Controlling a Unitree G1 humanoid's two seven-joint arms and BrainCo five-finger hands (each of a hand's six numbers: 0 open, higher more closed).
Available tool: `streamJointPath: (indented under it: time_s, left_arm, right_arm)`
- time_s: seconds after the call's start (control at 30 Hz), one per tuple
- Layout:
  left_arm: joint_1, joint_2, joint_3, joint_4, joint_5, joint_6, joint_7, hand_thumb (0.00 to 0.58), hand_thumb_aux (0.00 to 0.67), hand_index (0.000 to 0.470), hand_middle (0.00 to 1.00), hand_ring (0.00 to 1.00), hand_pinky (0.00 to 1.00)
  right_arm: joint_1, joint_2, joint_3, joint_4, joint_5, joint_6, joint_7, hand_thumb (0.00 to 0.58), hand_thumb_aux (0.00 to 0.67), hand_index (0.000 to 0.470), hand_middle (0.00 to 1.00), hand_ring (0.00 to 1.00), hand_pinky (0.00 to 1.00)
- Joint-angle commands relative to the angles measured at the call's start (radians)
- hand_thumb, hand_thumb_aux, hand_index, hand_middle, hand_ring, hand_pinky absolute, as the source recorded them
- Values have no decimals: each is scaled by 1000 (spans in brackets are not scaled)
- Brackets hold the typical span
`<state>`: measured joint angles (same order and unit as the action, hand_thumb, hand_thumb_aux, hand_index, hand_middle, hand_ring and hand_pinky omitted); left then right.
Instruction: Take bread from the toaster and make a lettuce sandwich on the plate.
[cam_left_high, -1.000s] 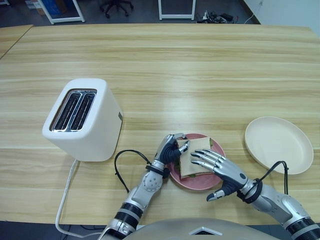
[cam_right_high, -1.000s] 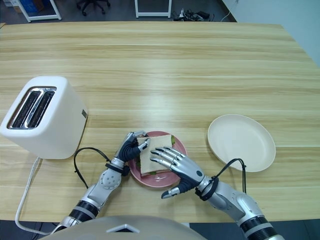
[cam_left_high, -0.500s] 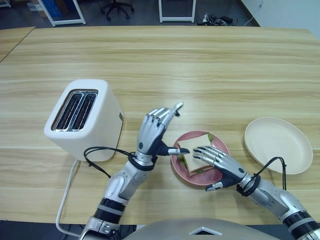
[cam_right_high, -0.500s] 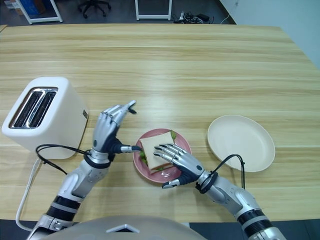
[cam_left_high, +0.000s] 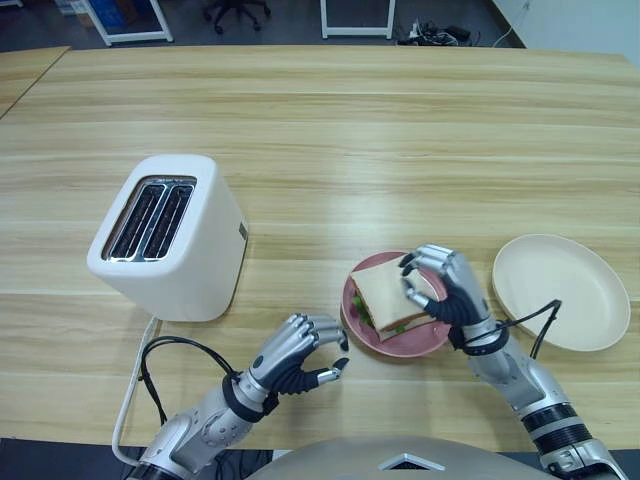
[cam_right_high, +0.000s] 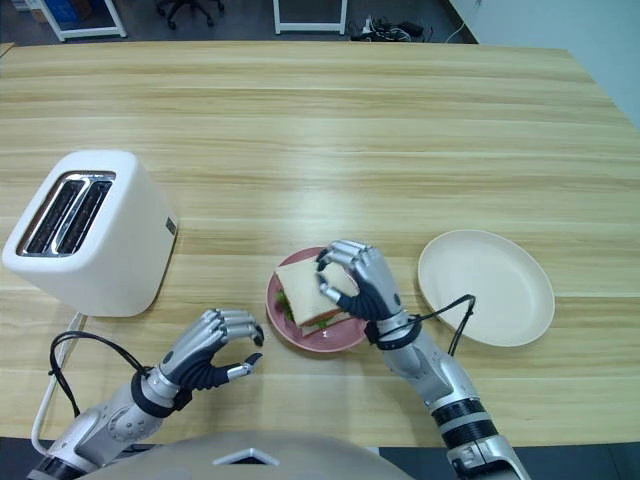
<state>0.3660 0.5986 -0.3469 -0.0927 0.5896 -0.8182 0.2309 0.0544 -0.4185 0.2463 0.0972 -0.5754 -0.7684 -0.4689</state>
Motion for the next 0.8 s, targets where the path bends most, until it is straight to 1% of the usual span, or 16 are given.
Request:
streamJointPath:
  time_s: [0.03,0.1,0.2,0.27,0.33,0.43,0.6,0.73,0.8]
  left_arm:
    - [62,-11,-69,11,-67,60,-145,580,670,470,1000,1000,1000]
    - [72,-47,-96,22,-78,117,-197,580,670,470,1000,1000,1000]
    - [82,-66,-126,28,-76,172,-274,580,670,470,1000,1000,1000]
    - [73,-88,-142,48,-60,206,-304,580,670,470,1000,1000,1000]
    - [49,-118,-152,84,-50,237,-321,580,670,470,1000,1000,1000]
    - [-9,-159,-166,159,-31,274,-332,580,670,470,1000,1000,1000]
    - [-139,-226,-182,368,4,311,-301,580,670,470,1000,1000,1000]
    - [-272,-274,-166,548,13,327,-230,580,670,470,1000,1000,1000]
    - [-353,-298,-146,658,3,339,-178,580,670,470,1000,1000,1000]
  right_arm:
    - [149,-117,-20,-77,166,-70,158,580,670,470,1000,1000,1000]
    - [237,-246,7,-60,200,-147,281,580,670,470,1000,1000,1000]
    - [374,-406,24,-43,209,-195,438,580,670,470,1000,1000,1000]
    - [432,-465,38,-35,211,-210,513,580,670,470,1000,1000,1000]
    - [433,-461,42,-22,189,-195,557,580,670,470,1000,1000,1000]
    - [353,-373,42,15,63,-121,545,580,670,470,1000,1000,1000]
    - [143,-158,110,158,-135,-16,424,580,670,470,1000,1000,1000]
    - [-15,-16,141,292,-181,77,336,580,670,470,1000,1000,1000]
    - [-97,68,135,402,-130,113,311,580,670,470,1000,1000,1000]
